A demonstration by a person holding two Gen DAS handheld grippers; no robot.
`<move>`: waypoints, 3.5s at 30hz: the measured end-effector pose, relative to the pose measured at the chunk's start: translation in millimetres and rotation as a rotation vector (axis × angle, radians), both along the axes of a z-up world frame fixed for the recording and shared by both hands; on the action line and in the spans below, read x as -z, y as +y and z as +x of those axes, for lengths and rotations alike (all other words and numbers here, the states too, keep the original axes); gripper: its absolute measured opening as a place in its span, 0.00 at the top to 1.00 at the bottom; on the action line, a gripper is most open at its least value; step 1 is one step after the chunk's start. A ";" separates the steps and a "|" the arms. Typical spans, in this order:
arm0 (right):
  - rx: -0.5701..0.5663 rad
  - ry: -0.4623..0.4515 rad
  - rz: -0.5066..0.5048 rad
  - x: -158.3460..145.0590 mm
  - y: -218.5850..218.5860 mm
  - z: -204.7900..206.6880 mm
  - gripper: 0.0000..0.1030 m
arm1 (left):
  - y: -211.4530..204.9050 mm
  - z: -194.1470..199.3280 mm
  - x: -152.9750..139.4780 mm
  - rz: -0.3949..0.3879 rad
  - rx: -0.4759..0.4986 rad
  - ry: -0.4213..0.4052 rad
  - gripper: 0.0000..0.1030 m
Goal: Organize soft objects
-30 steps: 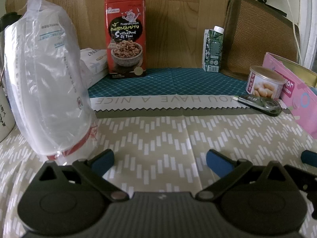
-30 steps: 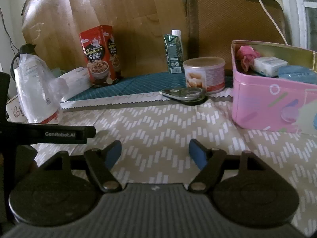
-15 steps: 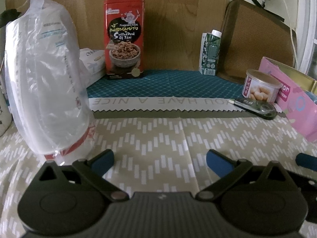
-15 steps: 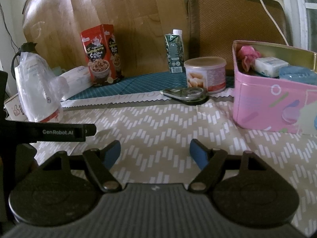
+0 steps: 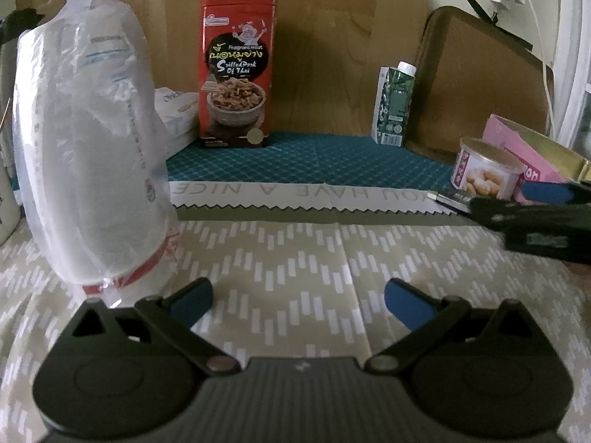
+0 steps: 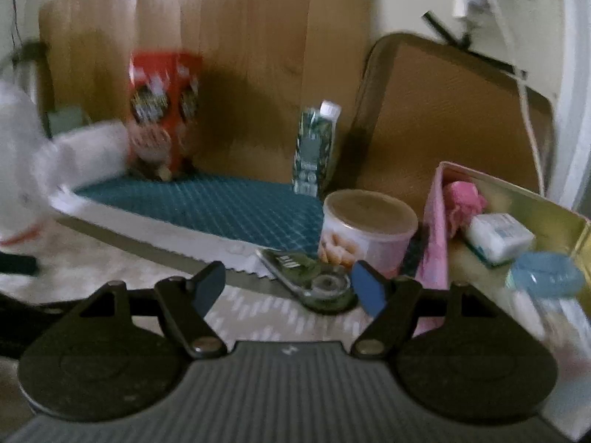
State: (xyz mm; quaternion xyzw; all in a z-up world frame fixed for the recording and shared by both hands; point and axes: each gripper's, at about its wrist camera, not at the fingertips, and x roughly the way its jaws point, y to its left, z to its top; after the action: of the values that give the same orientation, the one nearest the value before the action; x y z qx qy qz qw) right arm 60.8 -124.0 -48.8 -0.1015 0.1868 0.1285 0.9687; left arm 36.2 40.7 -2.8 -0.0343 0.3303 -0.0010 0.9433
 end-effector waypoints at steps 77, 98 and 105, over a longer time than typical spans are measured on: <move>0.148 -0.300 0.395 -32.4 -201.5 -102.5 0.50 | -287.9 66.3 -106.5 -0.348 0.717 0.111 0.58; 0.375 -0.301 0.385 0.0 -252.4 -77.0 0.43 | -291.9 53.9 -70.5 -0.044 0.495 0.020 0.25; 0.410 -0.293 0.433 -0.5 -236.3 -109.9 0.37 | -265.8 12.8 -72.8 0.074 0.466 -0.055 0.12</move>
State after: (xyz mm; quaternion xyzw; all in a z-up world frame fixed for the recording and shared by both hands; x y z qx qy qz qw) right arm -49.1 -360.3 -48.3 0.1289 0.0304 -0.0484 0.9900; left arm 49.0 -225.0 70.0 0.0774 0.3033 -0.2077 0.9267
